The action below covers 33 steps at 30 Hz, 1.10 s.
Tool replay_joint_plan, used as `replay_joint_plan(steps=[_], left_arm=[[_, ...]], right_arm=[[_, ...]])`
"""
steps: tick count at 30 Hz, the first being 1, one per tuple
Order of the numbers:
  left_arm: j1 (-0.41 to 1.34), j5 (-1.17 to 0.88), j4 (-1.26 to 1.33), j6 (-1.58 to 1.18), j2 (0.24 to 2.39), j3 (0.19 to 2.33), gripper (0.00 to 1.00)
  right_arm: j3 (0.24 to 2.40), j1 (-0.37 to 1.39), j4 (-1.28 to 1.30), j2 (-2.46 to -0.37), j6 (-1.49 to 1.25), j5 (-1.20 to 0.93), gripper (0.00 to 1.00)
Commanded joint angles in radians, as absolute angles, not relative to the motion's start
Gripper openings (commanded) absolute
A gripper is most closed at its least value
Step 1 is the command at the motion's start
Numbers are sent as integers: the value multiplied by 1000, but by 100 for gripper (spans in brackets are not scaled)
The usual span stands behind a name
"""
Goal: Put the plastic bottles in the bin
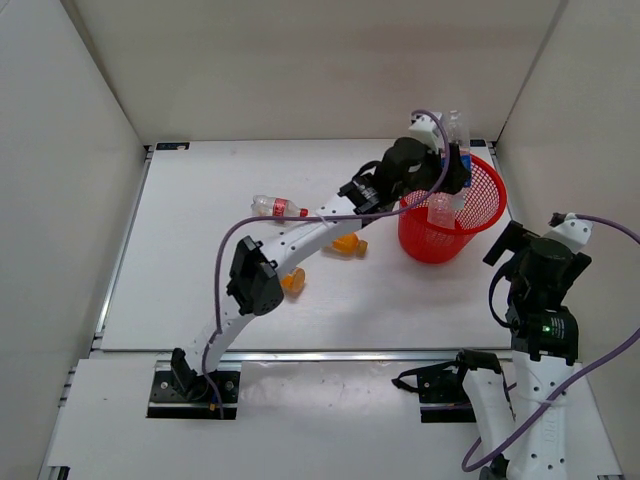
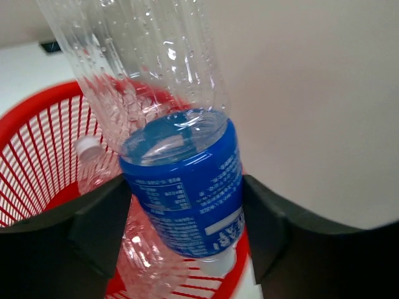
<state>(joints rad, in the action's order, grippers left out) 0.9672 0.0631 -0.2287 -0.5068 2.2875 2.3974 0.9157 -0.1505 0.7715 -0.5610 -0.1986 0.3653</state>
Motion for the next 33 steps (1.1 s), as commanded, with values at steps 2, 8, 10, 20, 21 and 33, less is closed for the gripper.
replay_joint_plan(steps=[2, 8, 10, 20, 21, 33], left_arm=[[986, 87, -247, -494, 2316, 2490, 93], [994, 67, -239, -471, 2201, 2369, 98], [996, 61, -271, -448, 2171, 2359, 98], [939, 211, -619, -428, 1625, 1736, 99], [922, 251, -652, -448, 1526, 1589, 99], [353, 153, -1029, -647, 720, 859, 99]], right_arm=[[920, -144, 712, -565, -209, 376, 99], [927, -149, 683, -580, -184, 339, 99], [942, -144, 683, -577, -172, 327, 99], [1063, 156, 642, -698, -77, 12, 99], [1069, 205, 641, -727, -89, 43, 99], [1175, 894, 437, -1293, 63, 91, 99]])
